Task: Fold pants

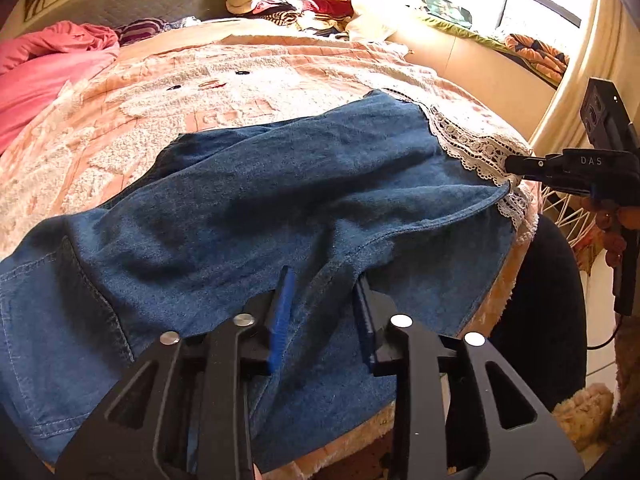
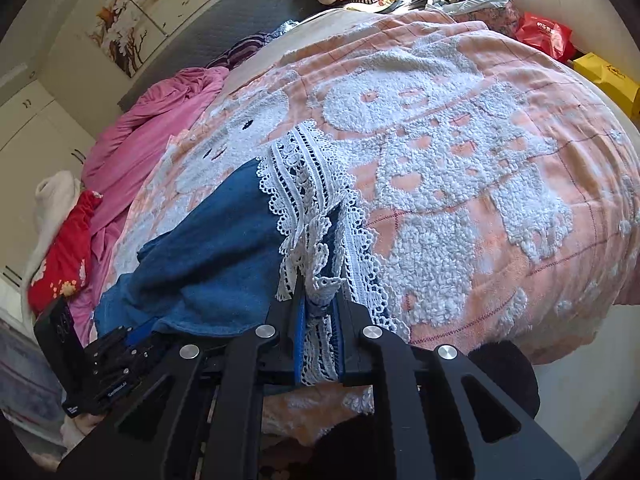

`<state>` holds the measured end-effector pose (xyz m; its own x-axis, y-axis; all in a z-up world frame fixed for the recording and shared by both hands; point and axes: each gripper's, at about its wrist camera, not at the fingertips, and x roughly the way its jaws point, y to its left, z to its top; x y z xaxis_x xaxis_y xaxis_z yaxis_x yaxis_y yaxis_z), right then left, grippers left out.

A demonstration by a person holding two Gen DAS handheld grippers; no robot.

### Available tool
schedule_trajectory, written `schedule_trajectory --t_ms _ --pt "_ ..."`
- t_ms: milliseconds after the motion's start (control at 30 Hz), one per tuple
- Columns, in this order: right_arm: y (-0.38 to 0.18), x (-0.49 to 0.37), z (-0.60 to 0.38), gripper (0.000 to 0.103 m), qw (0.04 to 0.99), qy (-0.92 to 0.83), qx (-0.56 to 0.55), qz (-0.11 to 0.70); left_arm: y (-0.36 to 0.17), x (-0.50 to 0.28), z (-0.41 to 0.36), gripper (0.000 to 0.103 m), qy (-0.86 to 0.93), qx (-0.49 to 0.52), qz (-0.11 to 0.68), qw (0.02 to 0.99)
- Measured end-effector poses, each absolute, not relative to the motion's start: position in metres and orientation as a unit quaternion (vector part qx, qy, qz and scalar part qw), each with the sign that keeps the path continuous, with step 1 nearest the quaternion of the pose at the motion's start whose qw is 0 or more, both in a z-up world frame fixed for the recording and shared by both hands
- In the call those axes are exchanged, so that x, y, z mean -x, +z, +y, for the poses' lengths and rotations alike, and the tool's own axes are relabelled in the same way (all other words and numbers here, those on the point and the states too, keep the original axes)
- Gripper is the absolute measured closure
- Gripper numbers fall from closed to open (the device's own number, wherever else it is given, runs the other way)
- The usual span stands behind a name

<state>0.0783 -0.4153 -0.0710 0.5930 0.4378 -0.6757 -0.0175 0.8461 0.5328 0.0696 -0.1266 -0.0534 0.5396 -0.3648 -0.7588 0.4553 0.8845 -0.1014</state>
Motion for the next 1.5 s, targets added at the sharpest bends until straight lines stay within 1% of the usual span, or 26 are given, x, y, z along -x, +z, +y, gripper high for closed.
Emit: schedule_trajectory --t_ms 33,100,233,333,500,633,733,833,900,1000,1067,1133,1267,1333,1367,1400,1500 --pt "-0.071 -0.08 -0.415 0.093 0.859 0.134 -0.244 0.43 -0.053 -0.069 -0.129 0.101 -0.239 -0.06 0.419 0.874" --pt "-0.07 -0.083 -0.416 0.093 0.858 0.134 -0.243 0.432 -0.048 -0.067 -0.129 0.101 -0.249 -0.059 0.416 0.873" --pt "-0.065 -0.076 -0.418 0.093 0.856 0.149 -0.253 0.426 -0.027 -0.058 -0.112 0.101 -0.271 -0.027 0.41 0.87" --pt "-0.063 -0.067 -0.413 0.093 0.856 0.155 -0.237 0.431 -0.019 -0.043 -0.112 0.101 -0.281 -0.048 0.399 0.872" --pt "-0.082 -0.06 -0.417 0.093 0.851 0.123 -0.233 0.454 -0.043 -0.04 -0.128 0.1 -0.287 -0.066 0.425 0.856" --pt "-0.089 -0.058 -0.419 0.093 0.85 0.121 -0.232 0.458 -0.058 -0.036 -0.136 0.1 -0.282 -0.075 0.438 0.85" --pt "-0.088 -0.056 -0.42 0.092 0.847 0.121 -0.236 0.46 -0.064 -0.035 -0.136 0.097 -0.279 -0.076 0.441 0.849" --pt "-0.081 -0.049 -0.423 0.087 0.85 0.109 -0.233 0.459 -0.062 -0.032 -0.134 0.093 -0.286 -0.073 0.439 0.849" --pt "-0.072 -0.042 -0.423 0.08 0.861 0.087 -0.212 0.453 -0.063 -0.031 -0.134 0.089 -0.292 -0.07 0.44 0.846" --pt "-0.055 -0.036 -0.419 0.078 0.879 0.068 -0.181 0.436 -0.067 -0.03 -0.135 0.088 -0.292 -0.071 0.445 0.844" --pt "-0.045 -0.034 -0.405 0.078 0.886 0.093 -0.172 0.421 -0.068 -0.029 -0.136 0.086 -0.296 -0.071 0.446 0.842" --pt "-0.043 -0.038 -0.385 0.075 0.884 0.138 -0.161 0.417 -0.068 -0.028 -0.137 0.085 -0.301 -0.066 0.447 0.84" --pt "-0.059 -0.055 -0.344 0.074 0.872 0.174 -0.113 0.443 -0.068 -0.025 -0.139 0.085 -0.305 -0.066 0.451 0.836" --pt "-0.076 -0.063 -0.341 0.074 0.861 0.162 -0.104 0.471 -0.069 -0.022 -0.138 0.084 -0.305 -0.07 0.452 0.835" --pt "-0.085 -0.065 -0.342 0.074 0.856 0.151 -0.099 0.484 -0.071 -0.021 -0.137 0.082 -0.305 -0.069 0.456 0.833" --pt "-0.093 -0.066 -0.345 0.074 0.852 0.149 -0.102 0.492 -0.072 -0.021 -0.137 0.081 -0.304 -0.068 0.46 0.832" --pt "-0.098 -0.063 -0.354 0.074 0.851 0.16 -0.13 0.483 -0.073 -0.02 -0.131 0.081 -0.302 -0.058 0.464 0.831"
